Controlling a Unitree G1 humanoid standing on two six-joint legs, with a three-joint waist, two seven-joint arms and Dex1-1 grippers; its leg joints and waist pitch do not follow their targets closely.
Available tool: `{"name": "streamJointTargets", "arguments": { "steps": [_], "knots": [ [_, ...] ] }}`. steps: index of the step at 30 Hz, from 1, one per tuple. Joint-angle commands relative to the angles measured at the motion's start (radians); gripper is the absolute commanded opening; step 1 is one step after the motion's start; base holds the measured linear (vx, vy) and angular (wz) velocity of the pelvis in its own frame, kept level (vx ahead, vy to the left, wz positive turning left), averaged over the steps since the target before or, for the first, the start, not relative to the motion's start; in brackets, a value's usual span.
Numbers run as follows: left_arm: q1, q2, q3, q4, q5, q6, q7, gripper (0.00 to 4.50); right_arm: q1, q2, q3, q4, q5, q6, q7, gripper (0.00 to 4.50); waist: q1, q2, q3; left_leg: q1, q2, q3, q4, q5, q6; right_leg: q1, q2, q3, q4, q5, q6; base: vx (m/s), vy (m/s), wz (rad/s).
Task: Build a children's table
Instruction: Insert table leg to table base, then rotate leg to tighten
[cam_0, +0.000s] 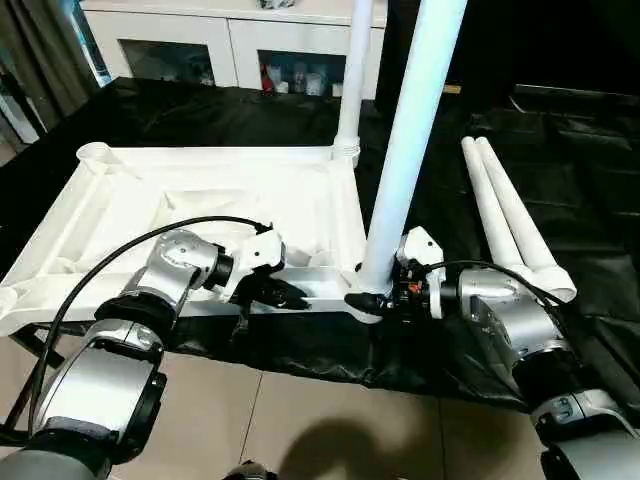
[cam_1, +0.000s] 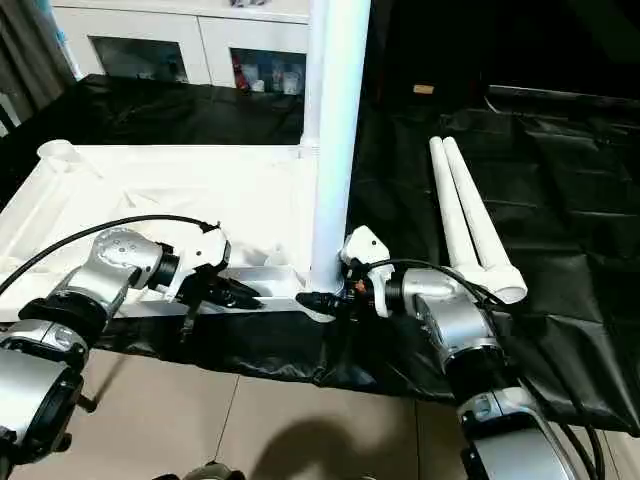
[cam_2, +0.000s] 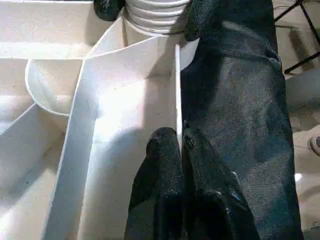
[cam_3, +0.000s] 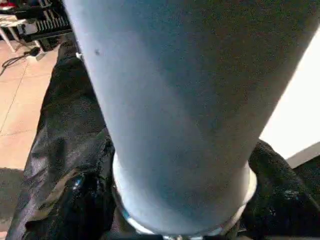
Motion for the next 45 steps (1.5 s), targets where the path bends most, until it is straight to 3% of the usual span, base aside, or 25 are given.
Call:
{"name": "streamJointTargets", "arguments": {
  "steps": [1,2,5,7,12,13,15,16,17,18,20,25,29,30,31,34,35,37,39,40,42,45],
  "knots": [
    [-0.018,-0.054,0.004,-0.009,-0.006,0.035,0.069,0.00,0.013,0.059,-0.005,0.013,0.012,0.037,-0.094,2.78,-0.001,-0.002,-0.063,0.018,0.054,-0.015,-0.069,-0.169,0.046,0.052,-0.096,0.052,-0.062,-0.143,-0.241,0.000,0.000,0.00],
    [-0.025,-0.064,0.004,-0.003,0.003,0.049,0.119,0.00,0.006,0.081,-0.030,0.035,0.006,0.034,-0.175,2.78,-0.005,-0.009,-0.061,0.018,0.053,-0.015,-0.071,-0.187,0.036,0.052,-0.096,0.051,-0.067,-0.183,-0.234,0.000,0.000,0.00],
    [-0.047,-0.107,0.016,0.016,0.010,0.104,0.257,0.00,-0.020,0.140,-0.088,0.102,-0.012,0.021,-0.387,2.78,-0.013,-0.009,-0.057,0.025,0.048,-0.017,-0.075,-0.219,0.003,0.045,-0.099,0.054,-0.079,-0.303,-0.206,0.000,0.000,0.00],
    [-0.056,-0.146,0.026,0.020,0.008,0.135,0.347,0.00,-0.045,0.185,-0.124,0.151,-0.014,0.023,-0.523,2.77,-0.019,-0.007,-0.058,0.028,0.048,-0.019,-0.076,-0.221,-0.009,0.043,-0.099,0.055,-0.083,-0.321,-0.197,0.000,0.000,0.00],
    [-0.050,-0.221,0.019,-0.007,0.017,0.160,0.456,0.00,-0.101,0.268,-0.168,0.245,-0.037,-0.003,-0.779,2.77,-0.032,-0.005,-0.059,0.021,0.044,-0.019,-0.076,-0.202,0.002,0.047,-0.095,0.056,-0.080,-0.257,-0.200,0.000,0.000,0.00],
    [-0.046,-0.229,0.016,-0.013,0.021,0.157,0.470,0.00,-0.107,0.279,-0.165,0.255,-0.047,-0.020,-0.794,2.77,-0.029,0.007,-0.060,0.025,0.043,-0.019,-0.074,-0.204,0.003,0.045,-0.095,0.056,-0.080,-0.252,-0.200,0.000,0.000,0.00],
    [-0.037,-0.238,0.008,-0.021,0.029,0.144,0.482,0.00,-0.114,0.291,-0.156,0.269,-0.072,-0.060,-0.824,2.77,-0.029,0.006,-0.063,0.022,0.043,-0.018,-0.073,-0.196,0.007,0.049,-0.094,0.057,-0.077,-0.207,-0.205,0.000,0.000,0.00],
    [-0.030,-0.242,0.003,-0.027,0.029,0.134,0.476,0.00,-0.118,0.297,-0.156,0.277,-0.079,-0.075,-0.829,3.12,-0.029,0.009,-0.063,0.020,0.042,-0.018,-0.072,-0.188,0.012,0.051,-0.092,0.055,-0.074,-0.181,-0.210,0.000,0.000,0.00],
    [-0.030,-0.242,0.003,-0.027,0.029,0.134,0.476,0.00,-0.118,0.297,-0.156,0.277,-0.079,-0.075,-0.829,3.12,-0.031,0.005,-0.063,0.018,0.041,-0.017,-0.072,-0.184,0.021,0.053,-0.091,0.055,-0.073,-0.163,-0.212,0.000,0.000,0.00],
    [-0.022,-0.241,0.005,-0.034,0.023,0.125,0.465,0.00,-0.122,0.298,-0.166,0.277,-0.068,-0.094,-0.810,3.33,-0.029,0.021,-0.064,0.019,0.041,-0.019,-0.071,-0.186,0.022,0.054,-0.092,0.055,-0.071,-0.159,-0.215,0.000,0.000,0.00],
    [-0.015,-0.238,0.017,-0.044,0.006,0.117,0.444,0.00,-0.124,0.291,-0.173,0.273,-0.055,-0.109,-0.775,3.50,-0.031,0.012,-0.064,0.018,0.041,-0.017,-0.071,-0.199,0.033,0.056,-0.091,0.054,-0.073,-0.156,-0.221,0.000,0.000,0.00],
    [-0.002,-0.200,0.020,-0.058,-0.008,0.095,0.370,0.00,-0.119,0.241,-0.125,0.245,-0.068,-0.124,-0.642,3.96,-0.027,0.014,-0.065,0.012,0.041,-0.015,-0.067,-0.167,0.059,0.061,-0.091,0.051,-0.069,-0.143,-0.226,0.000,0.000,0.00],
    [0.017,-0.150,0.012,-0.072,-0.023,0.068,0.247,0.00,-0.092,0.170,-0.076,0.192,-0.062,-0.124,-0.442,3.96,-0.022,0.011,-0.067,0.008,0.042,-0.013,-0.061,-0.135,0.089,0.062,-0.090,0.049,-0.061,-0.088,-0.241,0.000,0.000,0.00],
    [0.020,-0.141,0.010,-0.075,-0.025,0.065,0.228,0.00,-0.086,0.158,-0.069,0.181,-0.058,-0.120,-0.407,3.96,-0.023,0.001,-0.067,0.007,0.042,-0.011,-0.061,-0.138,0.096,0.063,-0.088,0.048,-0.062,-0.089,-0.240,0.000,0.000,0.00],
    [0.021,-0.136,0.010,-0.076,-0.026,0.064,0.215,0.00,-0.083,0.151,-0.064,0.174,-0.055,-0.117,-0.383,3.96,-0.021,0.007,-0.067,0.008,0.044,-0.011,-0.060,-0.133,0.100,0.061,-0.091,0.049,-0.059,-0.093,-0.241,0.000,0.000,0.00],
    [0.030,-0.105,0.006,-0.087,-0.032,0.053,0.129,0.00,-0.056,0.102,-0.027,0.116,-0.038,-0.103,-0.229,3.96,-0.021,0.006,-0.064,0.010,0.046,-0.011,-0.062,-0.146,0.096,0.058,-0.090,0.049,-0.063,-0.130,-0.237,0.000,0.000,0.00],
    [0.029,-0.082,0.003,-0.084,-0.031,0.048,0.084,0.00,-0.039,0.064,0.002,0.075,-0.021,-0.078,-0.113,3.96,-0.021,-0.002,-0.065,0.009,0.045,-0.011,-0.061,-0.145,0.102,0.062,-0.089,0.049,-0.064,-0.128,-0.233,0.000,0.000,0.00],
    [0.029,-0.069,0.000,-0.082,-0.030,0.040,0.058,0.00,-0.030,0.042,0.020,0.053,-0.014,-0.068,-0.047,3.96,-0.017,0.003,-0.065,0.009,0.047,-0.012,-0.060,-0.142,0.111,0.059,-0.090,0.049,-0.062,-0.125,-0.233,0.000,0.000,0.00],
    [0.029,-0.059,-0.002,-0.081,-0.031,0.039,0.031,0.00,-0.025,0.026,0.030,0.039,-0.008,-0.058,0.002,3.80,-0.016,0.002,-0.064,0.011,0.049,-0.012,-0.062,-0.149,0.104,0.056,-0.091,0.050,-0.064,-0.139,-0.236,0.000,0.000,0.00],
    [0.028,-0.052,-0.004,-0.080,-0.032,0.035,0.012,0.00,-0.023,0.014,0.037,0.031,-0.005,-0.054,0.035,3.70,-0.016,-0.003,-0.063,0.011,0.049,-0.011,-0.062,-0.153,0.099,0.056,-0.092,0.050,-0.065,-0.153,-0.237,0.000,0.000,0.00],
    [0.027,-0.046,-0.005,-0.081,-0.037,0.037,-0.014,0.00,-0.022,0.003,0.044,0.023,-0.002,-0.047,0.071,3.60,-0.012,0.001,-0.064,0.013,0.051,-0.012,-0.062,-0.148,0.094,0.054,-0.093,0.050,-0.064,-0.158,-0.238,0.000,0.000,0.00],
    [0.026,-0.038,-0.010,-0.080,-0.037,0.033,-0.043,0.00,-0.022,-0.012,0.053,0.012,-0.002,-0.038,0.115,3.35,-0.010,-0.001,-0.065,0.012,0.050,-0.011,-0.062,-0.142,0.094,0.056,-0.092,0.050,-0.061,-0.145,-0.241,0.000,0.000,0.00]
  ]
}}
